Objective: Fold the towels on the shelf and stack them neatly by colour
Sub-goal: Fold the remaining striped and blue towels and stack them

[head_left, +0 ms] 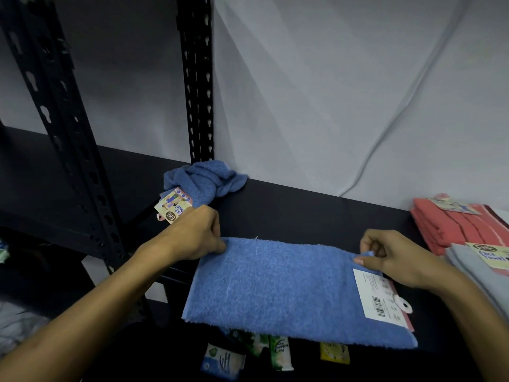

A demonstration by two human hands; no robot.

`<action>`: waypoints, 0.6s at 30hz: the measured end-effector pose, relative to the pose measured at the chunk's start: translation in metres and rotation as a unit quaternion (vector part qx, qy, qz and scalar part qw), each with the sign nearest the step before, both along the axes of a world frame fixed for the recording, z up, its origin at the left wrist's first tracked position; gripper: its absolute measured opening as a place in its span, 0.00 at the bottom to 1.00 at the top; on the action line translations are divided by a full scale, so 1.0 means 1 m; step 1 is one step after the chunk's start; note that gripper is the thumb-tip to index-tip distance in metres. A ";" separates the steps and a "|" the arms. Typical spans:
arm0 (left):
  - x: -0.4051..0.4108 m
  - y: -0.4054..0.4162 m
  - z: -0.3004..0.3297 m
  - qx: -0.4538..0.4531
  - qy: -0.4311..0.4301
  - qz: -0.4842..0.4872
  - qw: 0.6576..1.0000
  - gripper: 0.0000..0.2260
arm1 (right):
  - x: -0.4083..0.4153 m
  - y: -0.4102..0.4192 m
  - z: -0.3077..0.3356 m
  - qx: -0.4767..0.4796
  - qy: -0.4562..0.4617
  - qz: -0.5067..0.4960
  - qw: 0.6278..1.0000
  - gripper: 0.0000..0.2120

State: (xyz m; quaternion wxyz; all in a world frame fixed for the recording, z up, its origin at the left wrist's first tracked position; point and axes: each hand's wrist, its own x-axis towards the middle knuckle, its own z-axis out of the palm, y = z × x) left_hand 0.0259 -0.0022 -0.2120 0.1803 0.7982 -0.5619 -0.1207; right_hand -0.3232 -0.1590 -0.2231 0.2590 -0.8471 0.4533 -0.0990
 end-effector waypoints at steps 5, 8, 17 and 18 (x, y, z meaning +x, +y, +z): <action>0.011 0.004 -0.008 -0.021 -0.012 -0.071 0.997 0.06 | 0.001 0.000 -0.001 -0.001 0.017 0.009 1.000 0.05; 0.014 0.010 -0.010 -0.061 -0.009 -0.089 0.994 0.03 | -0.002 0.003 -0.001 -0.009 -0.013 0.000 1.000 0.08; 0.018 0.011 -0.011 -0.090 0.032 -0.106 0.990 0.05 | -0.005 0.009 0.004 -0.022 -0.183 -0.038 0.982 0.08; 0.018 0.010 -0.010 -0.085 0.043 -0.110 0.989 0.06 | -0.005 0.008 0.004 -0.018 -0.195 -0.044 0.980 0.08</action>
